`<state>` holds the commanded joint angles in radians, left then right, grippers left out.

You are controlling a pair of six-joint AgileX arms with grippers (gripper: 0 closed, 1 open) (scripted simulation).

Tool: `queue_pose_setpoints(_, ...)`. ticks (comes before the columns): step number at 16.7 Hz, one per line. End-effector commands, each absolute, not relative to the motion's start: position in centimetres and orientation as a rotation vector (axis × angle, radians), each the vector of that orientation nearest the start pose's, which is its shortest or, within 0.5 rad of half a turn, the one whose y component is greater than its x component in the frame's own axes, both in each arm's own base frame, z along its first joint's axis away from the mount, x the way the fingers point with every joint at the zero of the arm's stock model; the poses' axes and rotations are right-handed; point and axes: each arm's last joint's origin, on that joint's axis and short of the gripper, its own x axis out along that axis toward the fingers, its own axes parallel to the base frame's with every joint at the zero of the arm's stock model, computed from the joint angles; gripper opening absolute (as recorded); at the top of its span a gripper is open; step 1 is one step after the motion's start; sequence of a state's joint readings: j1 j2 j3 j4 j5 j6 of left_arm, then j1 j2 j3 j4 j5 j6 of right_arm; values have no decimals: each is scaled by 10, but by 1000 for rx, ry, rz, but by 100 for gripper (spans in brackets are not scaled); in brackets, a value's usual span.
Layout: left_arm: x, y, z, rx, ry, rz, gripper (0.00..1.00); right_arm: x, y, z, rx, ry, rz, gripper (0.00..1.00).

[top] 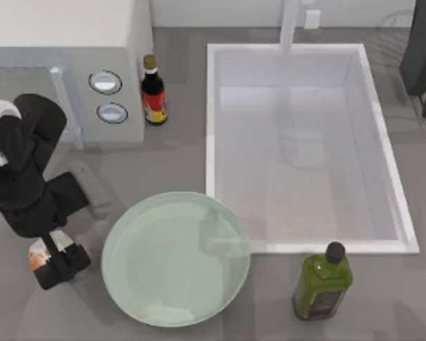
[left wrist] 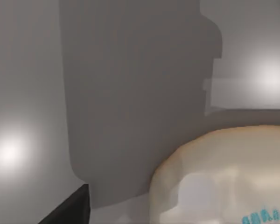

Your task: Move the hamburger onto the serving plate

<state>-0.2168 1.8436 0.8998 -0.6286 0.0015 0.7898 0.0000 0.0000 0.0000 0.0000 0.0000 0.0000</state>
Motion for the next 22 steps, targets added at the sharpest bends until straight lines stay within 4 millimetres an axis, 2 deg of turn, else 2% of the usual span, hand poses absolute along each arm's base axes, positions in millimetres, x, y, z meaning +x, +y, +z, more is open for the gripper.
queue_pose_setpoints(12, 282, -61, 92, 780, 1427, -782, 2, 106, -1, 160, 0, 0, 0, 100)
queue_pose_setpoints(20, 282, -61, 92, 780, 1427, -782, 0, 106, -1, 160, 0, 0, 0, 100)
queue_pose_setpoints(21, 282, -61, 114, 762, 1404, -783, 0, 106, -1, 160, 0, 0, 0, 100)
queue_pose_setpoints(22, 282, -61, 115, 763, 1402, -783, 0, 106, -1, 160, 0, 0, 0, 100)
